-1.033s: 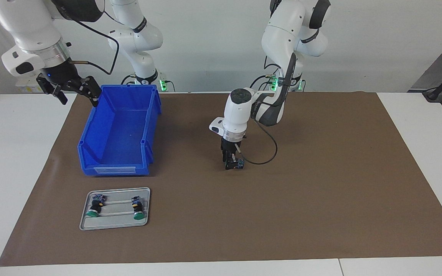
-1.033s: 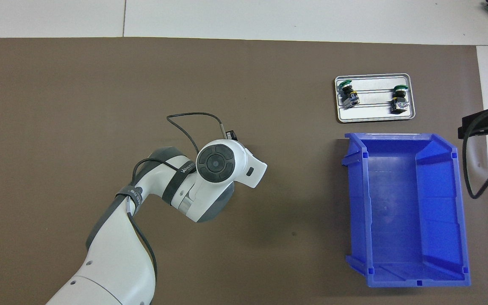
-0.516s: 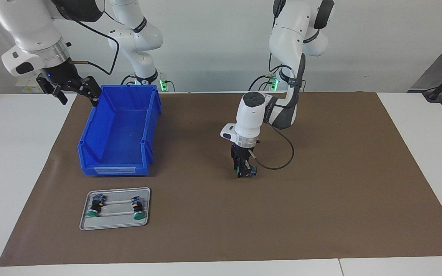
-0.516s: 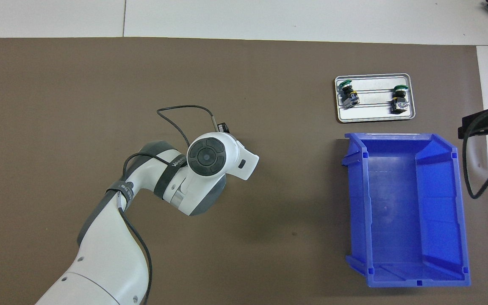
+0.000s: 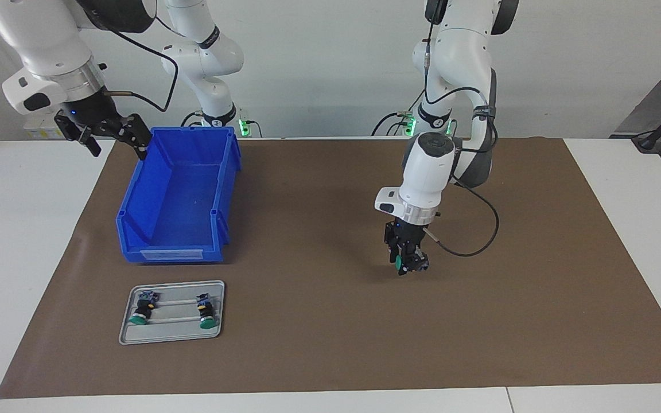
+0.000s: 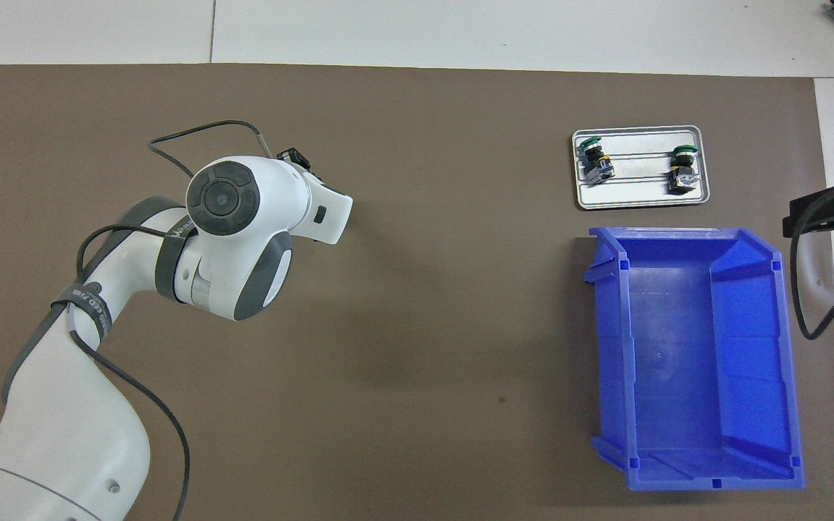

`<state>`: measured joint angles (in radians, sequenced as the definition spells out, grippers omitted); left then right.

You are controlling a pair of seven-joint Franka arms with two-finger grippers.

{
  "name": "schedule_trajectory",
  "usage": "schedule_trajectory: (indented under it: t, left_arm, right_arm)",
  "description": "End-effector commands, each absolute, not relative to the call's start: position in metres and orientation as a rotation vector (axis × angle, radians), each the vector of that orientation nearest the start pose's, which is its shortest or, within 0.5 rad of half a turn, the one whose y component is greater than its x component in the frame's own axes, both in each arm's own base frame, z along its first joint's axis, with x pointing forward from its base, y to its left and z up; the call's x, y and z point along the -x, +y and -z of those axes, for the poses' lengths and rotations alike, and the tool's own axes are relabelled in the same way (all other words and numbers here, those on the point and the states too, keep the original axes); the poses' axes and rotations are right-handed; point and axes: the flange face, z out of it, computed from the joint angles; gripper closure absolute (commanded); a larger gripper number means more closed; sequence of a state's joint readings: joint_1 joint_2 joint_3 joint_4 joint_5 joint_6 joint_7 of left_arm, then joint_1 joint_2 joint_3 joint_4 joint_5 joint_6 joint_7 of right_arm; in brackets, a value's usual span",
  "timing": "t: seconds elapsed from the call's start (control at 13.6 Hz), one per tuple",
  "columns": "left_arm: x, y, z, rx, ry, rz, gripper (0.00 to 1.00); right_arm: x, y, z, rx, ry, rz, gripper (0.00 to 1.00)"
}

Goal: Place and press button with both arms

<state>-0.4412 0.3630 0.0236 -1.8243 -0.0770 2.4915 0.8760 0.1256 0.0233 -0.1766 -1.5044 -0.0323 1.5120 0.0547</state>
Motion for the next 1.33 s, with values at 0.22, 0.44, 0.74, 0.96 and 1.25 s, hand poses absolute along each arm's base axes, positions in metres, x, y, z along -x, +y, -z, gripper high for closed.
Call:
schedule_trajectory:
  t: [0.22,0.44,0.74,0.96,1.25]
  left_arm:
    - [-0.613,-0.191,-0.397,2.712,1.908,0.534,0.83]
    - [-0.613,-0.166,-0.403,2.785,1.948,0.616,0.85]
    - [-0.607,-0.133,-0.425,2.762,2.021,0.639,1.00]
    - [-0.604,-0.135,-0.445,2.738,2.019,0.684,1.00]
    - [-0.602,-0.146,-0.464,2.850,1.868,0.714,1.00]
  right_arm:
    - [-0.550,-0.030,-0.638,3.164,0.175,-0.036,0.00]
    - [-0.550,-0.030,-0.638,3.164,0.175,-0.036,0.00]
    - [-0.550,-0.030,-0.639,3.164,0.175,-0.034,0.00]
    - [-0.550,-0.030,-0.638,3.164,0.175,-0.036,0.00]
    - [-0.550,-0.030,-0.638,3.166,0.175,-0.036,0.00]
